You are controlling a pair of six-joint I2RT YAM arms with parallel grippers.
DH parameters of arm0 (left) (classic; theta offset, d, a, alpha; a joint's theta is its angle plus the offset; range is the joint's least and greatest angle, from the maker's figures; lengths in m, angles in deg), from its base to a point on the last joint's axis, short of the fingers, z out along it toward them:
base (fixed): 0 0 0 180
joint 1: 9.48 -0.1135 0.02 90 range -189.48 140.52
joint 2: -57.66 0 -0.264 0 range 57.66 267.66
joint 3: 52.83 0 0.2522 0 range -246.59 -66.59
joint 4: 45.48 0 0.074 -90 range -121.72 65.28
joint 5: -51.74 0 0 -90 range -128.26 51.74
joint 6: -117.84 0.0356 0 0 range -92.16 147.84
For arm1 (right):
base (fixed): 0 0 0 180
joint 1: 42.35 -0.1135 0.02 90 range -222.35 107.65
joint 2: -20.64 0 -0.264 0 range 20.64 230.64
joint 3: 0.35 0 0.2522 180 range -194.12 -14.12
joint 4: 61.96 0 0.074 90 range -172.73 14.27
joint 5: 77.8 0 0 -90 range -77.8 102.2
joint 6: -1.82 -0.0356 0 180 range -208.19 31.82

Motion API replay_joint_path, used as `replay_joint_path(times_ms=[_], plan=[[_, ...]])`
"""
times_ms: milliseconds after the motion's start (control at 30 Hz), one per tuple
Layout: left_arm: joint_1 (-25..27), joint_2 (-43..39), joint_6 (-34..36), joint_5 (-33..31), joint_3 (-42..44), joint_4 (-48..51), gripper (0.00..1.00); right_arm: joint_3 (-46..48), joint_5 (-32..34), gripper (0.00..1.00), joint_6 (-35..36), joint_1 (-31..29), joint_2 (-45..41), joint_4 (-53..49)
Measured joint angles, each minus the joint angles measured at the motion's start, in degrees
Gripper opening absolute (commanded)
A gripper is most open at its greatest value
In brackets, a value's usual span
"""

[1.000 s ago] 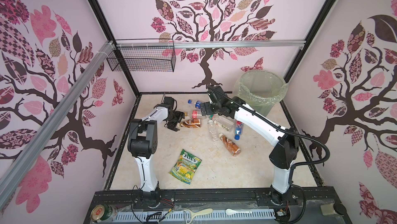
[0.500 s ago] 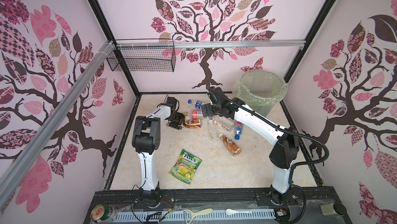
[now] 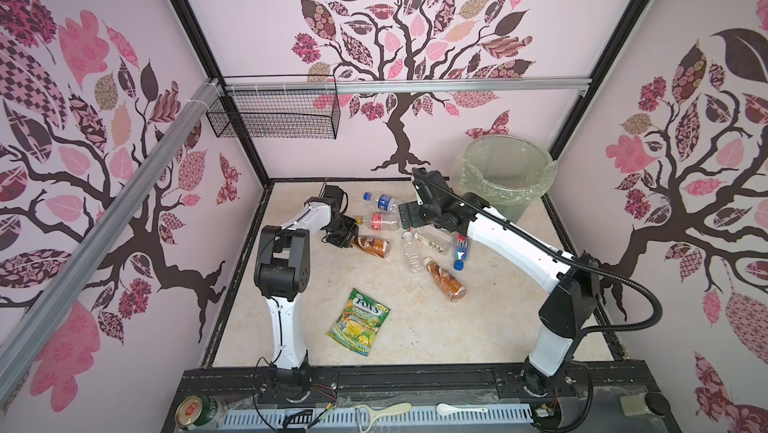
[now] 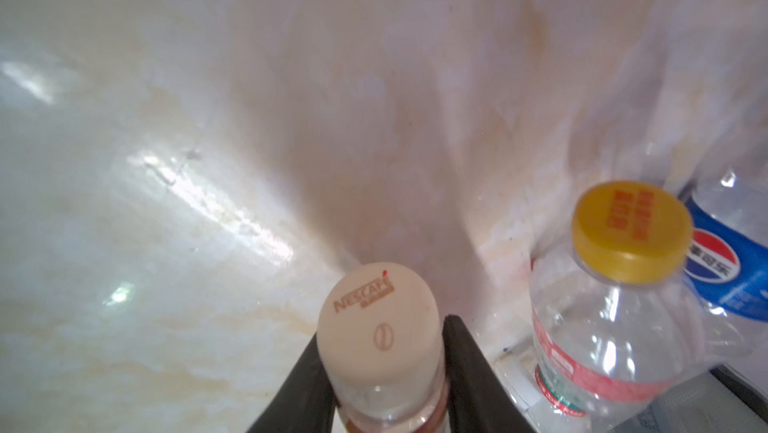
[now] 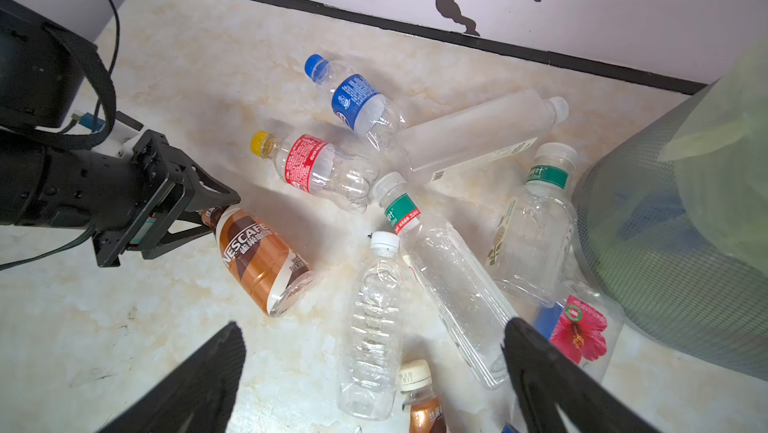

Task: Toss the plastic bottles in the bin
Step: 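Close the left gripper on the Nescafé cap and lift the bottle, then grasp the Nescafé bottle body with the right gripper while the left releases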

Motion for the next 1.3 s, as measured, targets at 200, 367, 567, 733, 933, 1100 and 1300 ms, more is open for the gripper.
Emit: replay_joint_path(times_ms=[200,367,567,733,933,1100,1300], plan=[[3.82,-5.25,2.71,-0.24,-4.96,1.7,0.4,2.78,-5.38,0.99,-1.99,3.13,-4.24,0.79],[7.93,-8.83,4.42,-0.37,-8.92,2.01,0.4,6.16,-8.61,1.0,-2.8,5.44,-8.66,1.05],[11.72,-11.65,6.54,-0.15,-11.3,2.19,0.4,12.85,-12.94,1.0,-1.51,5.64,-15.74,2.71],[14.29,-13.75,8.7,0.5,-12.57,2.16,0.4,15.5,-16.68,1.0,-1.07,5.64,-17.79,3.96],[17.29,-17.2,10.88,0.52,-12.68,2.12,0.4,16.81,-23.21,1.0,-1.77,5.66,-17.75,6.08],[17.79,-18.73,12.07,0.66,-12.68,2.12,0.4,17.09,-28.83,0.99,-3.8,5.64,-17.55,8.44],[17.77,-18.8,13.05,0.46,-12.72,2.12,0.4,17.31,-33.05,0.93,-5.92,5.64,-16.72,11.52]])
